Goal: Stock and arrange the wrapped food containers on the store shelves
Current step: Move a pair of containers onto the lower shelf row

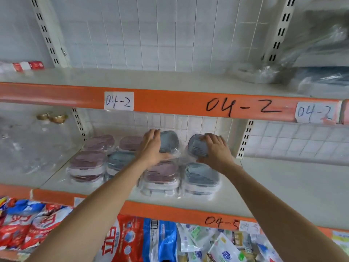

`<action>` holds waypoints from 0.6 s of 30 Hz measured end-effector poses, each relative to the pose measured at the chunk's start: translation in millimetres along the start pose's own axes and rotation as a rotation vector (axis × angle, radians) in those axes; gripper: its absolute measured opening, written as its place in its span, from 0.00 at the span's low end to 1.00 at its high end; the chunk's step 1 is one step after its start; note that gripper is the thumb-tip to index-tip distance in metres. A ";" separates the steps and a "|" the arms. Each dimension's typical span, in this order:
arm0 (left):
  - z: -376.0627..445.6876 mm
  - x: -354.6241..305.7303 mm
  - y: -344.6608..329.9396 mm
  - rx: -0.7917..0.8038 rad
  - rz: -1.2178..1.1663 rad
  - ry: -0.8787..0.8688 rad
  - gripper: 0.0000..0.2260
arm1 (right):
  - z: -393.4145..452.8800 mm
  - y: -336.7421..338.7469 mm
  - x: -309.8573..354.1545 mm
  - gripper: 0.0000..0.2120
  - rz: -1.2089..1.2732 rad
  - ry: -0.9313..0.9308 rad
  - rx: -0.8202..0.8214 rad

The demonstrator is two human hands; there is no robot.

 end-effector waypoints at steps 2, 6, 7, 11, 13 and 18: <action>19.4 8.0 -24.0 -0.016 0.032 -0.030 0.41 | 13.9 -24.5 -9.6 0.37 0.011 0.025 0.024; 20.5 20.3 -71.7 0.058 0.247 -0.144 0.33 | 11.0 -63.9 -22.7 0.29 -0.046 0.035 0.077; 19.8 23.2 -77.2 0.049 0.272 -0.167 0.31 | 10.8 -66.1 -24.7 0.28 -0.064 0.017 0.040; 17.6 21.6 -74.2 -0.059 0.337 -0.223 0.30 | 10.5 -67.8 -18.7 0.27 -0.124 0.030 -0.003; 14.9 19.3 -71.1 -0.055 0.350 -0.216 0.30 | 9.5 -68.9 -17.7 0.28 -0.123 0.007 0.064; -15.9 -6.0 -35.5 0.025 0.284 -0.268 0.28 | -11.2 -29.0 6.9 0.31 -0.112 0.064 0.243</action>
Point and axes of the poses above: each hand's wrist, its own z-axis towards the middle knuckle, its own y-axis out of the back of the hand, x = y × z, the point moved 6 cm from there along z, towards the middle knuckle, and after that the axes turned 15 degrees about -x, right-handed, at the moved point
